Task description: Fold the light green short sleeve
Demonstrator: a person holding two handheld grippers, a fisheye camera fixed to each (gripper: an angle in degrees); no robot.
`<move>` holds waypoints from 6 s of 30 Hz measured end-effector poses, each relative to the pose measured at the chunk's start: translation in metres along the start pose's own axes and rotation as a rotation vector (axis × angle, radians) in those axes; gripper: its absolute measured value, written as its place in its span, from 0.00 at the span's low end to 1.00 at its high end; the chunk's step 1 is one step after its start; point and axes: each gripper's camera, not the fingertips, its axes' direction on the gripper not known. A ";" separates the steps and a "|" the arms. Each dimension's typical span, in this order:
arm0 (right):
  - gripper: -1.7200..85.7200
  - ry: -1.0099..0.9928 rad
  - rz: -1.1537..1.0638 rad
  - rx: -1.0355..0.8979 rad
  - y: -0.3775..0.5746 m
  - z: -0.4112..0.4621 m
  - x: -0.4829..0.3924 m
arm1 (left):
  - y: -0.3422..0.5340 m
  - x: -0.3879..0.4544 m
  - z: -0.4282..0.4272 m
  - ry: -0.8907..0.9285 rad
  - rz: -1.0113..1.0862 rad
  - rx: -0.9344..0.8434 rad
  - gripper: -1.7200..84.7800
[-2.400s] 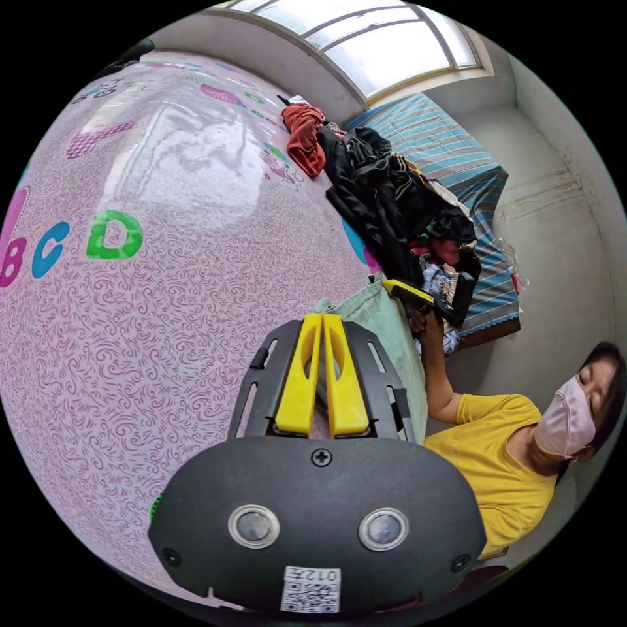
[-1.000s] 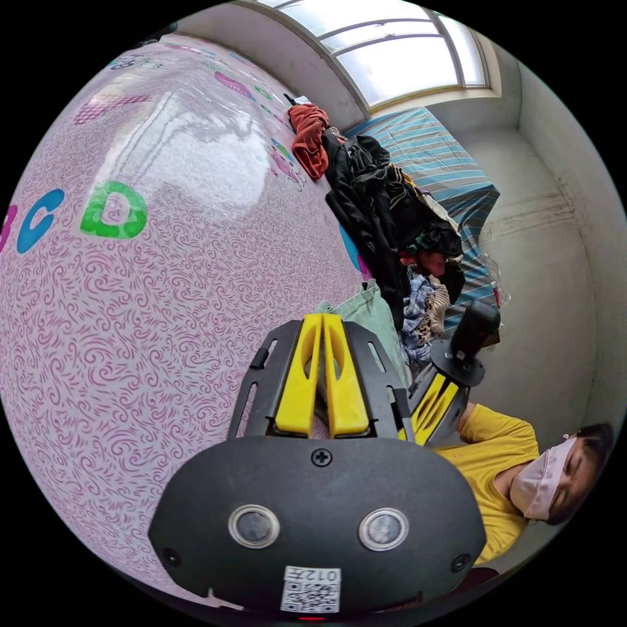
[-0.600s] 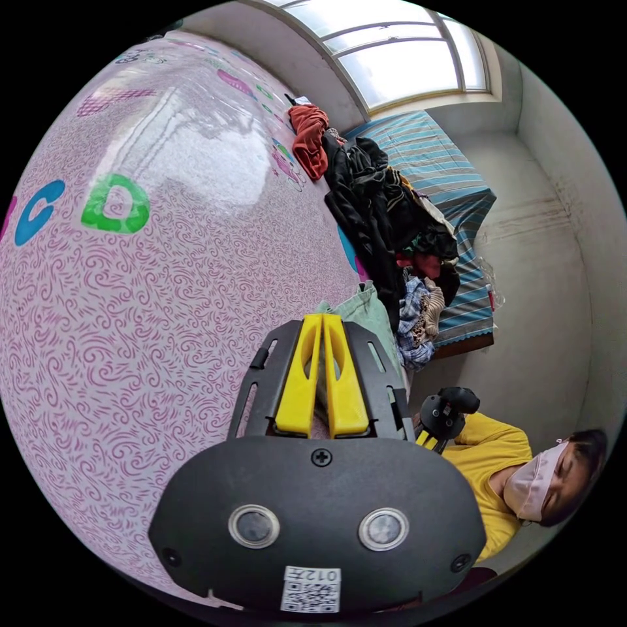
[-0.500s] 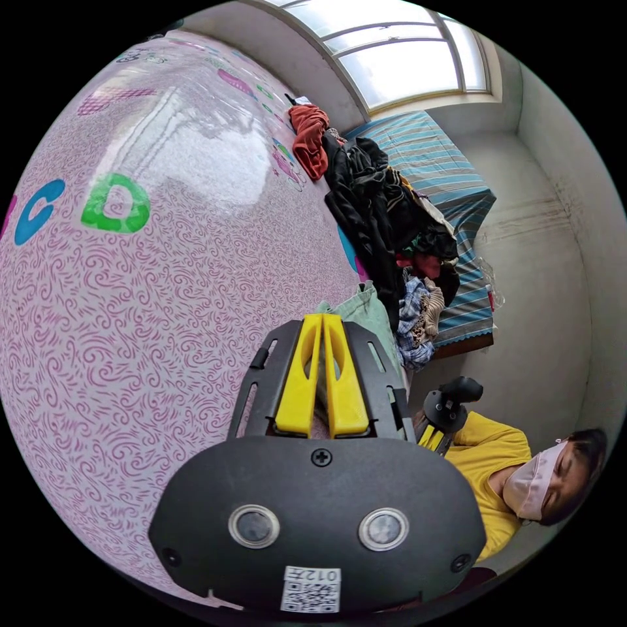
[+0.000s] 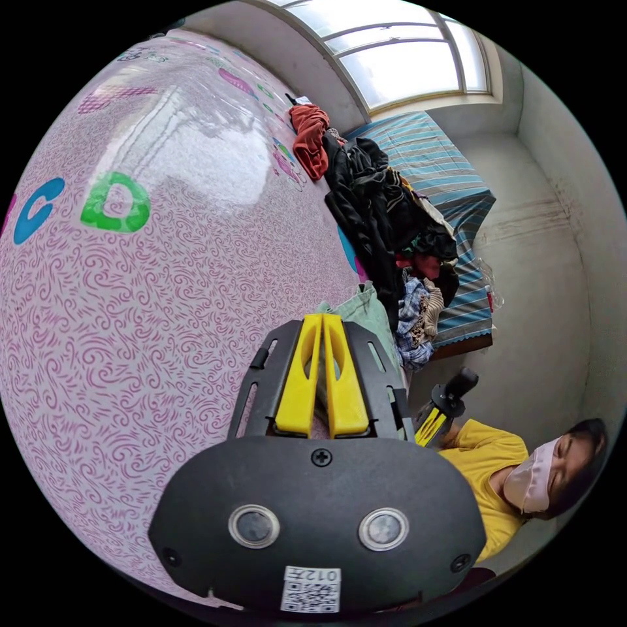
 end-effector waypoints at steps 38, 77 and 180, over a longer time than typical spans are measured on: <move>0.03 0.355 0.419 0.483 -0.142 -0.230 0.048 | 0.034 0.051 -0.045 0.013 -0.003 0.010 0.02; 0.10 0.188 0.274 0.412 0.052 -0.147 -0.298 | 0.399 0.465 -0.044 -0.449 0.287 0.067 0.09; 0.05 0.111 0.489 0.491 -0.118 -0.399 -0.157 | 0.316 0.217 -0.111 -0.130 -0.149 0.208 0.03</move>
